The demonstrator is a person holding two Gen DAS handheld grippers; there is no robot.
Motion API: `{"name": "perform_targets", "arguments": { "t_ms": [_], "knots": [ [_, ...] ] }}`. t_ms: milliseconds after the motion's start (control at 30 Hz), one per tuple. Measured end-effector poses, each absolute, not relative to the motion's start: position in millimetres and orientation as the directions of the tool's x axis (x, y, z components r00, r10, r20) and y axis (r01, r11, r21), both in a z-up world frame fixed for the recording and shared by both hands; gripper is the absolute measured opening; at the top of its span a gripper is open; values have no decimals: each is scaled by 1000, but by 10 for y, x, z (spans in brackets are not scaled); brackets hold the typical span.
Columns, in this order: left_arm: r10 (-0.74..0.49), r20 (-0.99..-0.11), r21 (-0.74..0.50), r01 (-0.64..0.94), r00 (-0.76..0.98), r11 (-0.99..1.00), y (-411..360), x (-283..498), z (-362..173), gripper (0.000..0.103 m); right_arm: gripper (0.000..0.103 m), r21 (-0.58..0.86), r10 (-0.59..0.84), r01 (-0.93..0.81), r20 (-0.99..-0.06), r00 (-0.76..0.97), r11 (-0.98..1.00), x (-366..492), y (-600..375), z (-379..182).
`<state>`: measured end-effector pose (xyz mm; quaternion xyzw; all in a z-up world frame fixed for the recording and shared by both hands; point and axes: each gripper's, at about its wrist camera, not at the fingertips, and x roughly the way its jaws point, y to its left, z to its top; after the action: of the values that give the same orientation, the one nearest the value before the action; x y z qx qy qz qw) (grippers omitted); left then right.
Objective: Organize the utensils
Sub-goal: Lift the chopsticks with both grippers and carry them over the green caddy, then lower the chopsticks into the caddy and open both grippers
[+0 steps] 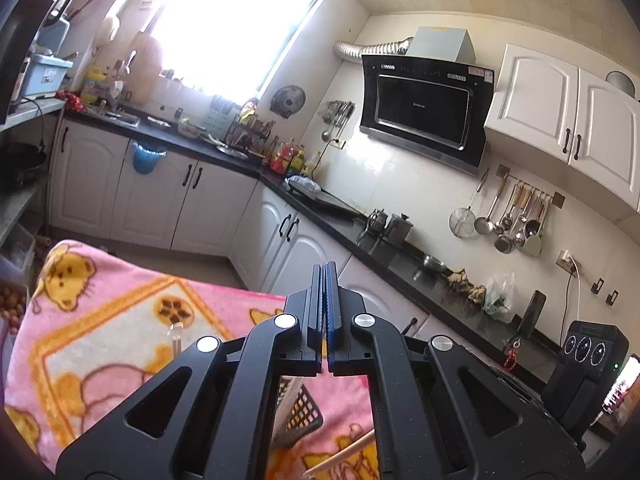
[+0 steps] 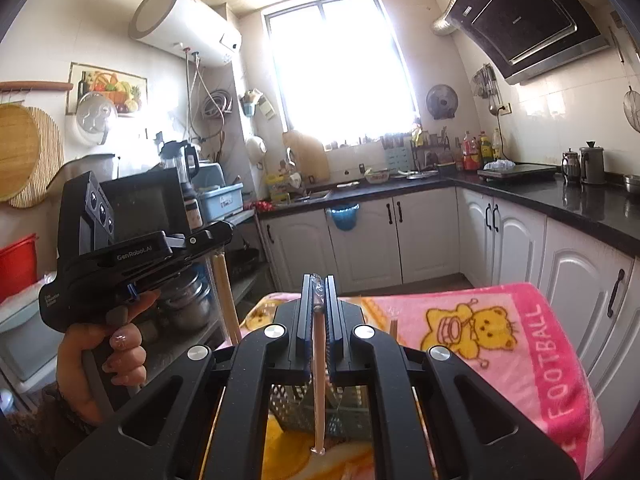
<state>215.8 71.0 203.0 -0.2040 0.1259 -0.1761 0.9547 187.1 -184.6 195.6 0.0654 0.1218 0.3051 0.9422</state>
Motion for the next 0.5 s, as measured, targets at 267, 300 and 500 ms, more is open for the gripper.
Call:
{"name": "perform_targets", "arguments": {
  "t_ms": [267, 300, 500],
  "knots": [
    [-371, -143, -423, 282, 918, 861, 740, 2295, 2158, 0, 6, 174, 573, -549, -151, 805, 817, 1988, -1813, 2136],
    [-363, -141, -418, 277, 921, 865, 740, 2318, 2175, 0, 5, 169, 569, -546, -147, 809, 821, 2004, -1805, 2159],
    [-353, -122, -416, 275, 927, 867, 785, 2421, 2221, 0, 5, 148, 555, -537, -127, 822, 830, 2095, -1769, 2261]
  ]
}}
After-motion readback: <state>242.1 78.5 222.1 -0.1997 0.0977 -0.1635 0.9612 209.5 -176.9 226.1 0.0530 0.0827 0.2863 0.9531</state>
